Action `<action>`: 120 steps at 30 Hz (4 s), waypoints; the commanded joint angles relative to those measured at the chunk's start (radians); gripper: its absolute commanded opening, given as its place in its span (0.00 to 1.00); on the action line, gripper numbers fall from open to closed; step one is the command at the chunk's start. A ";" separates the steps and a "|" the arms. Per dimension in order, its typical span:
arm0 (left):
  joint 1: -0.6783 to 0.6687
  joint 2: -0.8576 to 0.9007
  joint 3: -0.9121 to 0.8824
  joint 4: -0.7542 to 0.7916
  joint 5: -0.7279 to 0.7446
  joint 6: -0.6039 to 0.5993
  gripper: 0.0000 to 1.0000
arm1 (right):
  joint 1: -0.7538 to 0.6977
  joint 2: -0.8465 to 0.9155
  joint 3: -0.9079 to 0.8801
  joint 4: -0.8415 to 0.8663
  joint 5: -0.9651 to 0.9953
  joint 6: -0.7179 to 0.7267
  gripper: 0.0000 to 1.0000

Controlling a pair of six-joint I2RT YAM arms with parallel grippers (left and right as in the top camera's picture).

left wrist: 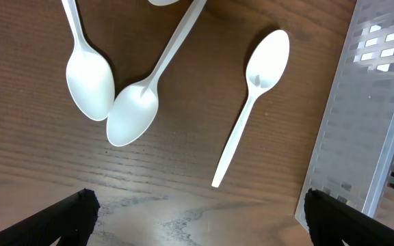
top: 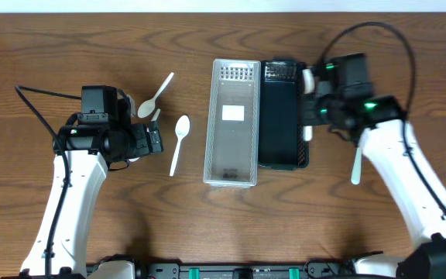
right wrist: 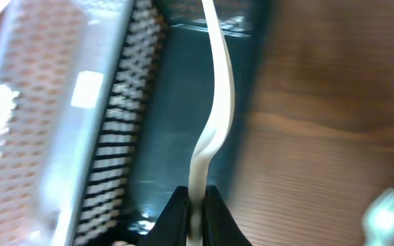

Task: Pack container
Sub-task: 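Carry the fork over the black tray and release it inside, then return the right gripper and grasp the light-green fork, then place the light-green fork into the black tray with the right gripper, then grasp the white spoon on the right with the right gripper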

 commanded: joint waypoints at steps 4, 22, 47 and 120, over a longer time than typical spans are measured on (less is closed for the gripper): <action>-0.001 0.007 0.017 -0.004 -0.002 0.009 0.98 | 0.084 0.166 -0.003 0.046 0.080 0.148 0.05; -0.001 0.007 0.017 -0.004 -0.002 0.009 0.98 | -0.293 0.006 0.047 -0.164 0.258 0.068 0.67; -0.001 0.007 0.017 -0.004 -0.002 0.009 0.98 | -0.467 0.194 -0.383 0.214 0.076 0.005 0.56; -0.001 0.007 0.017 -0.004 -0.002 0.009 0.98 | -0.636 0.221 -0.150 0.169 0.149 -0.072 0.80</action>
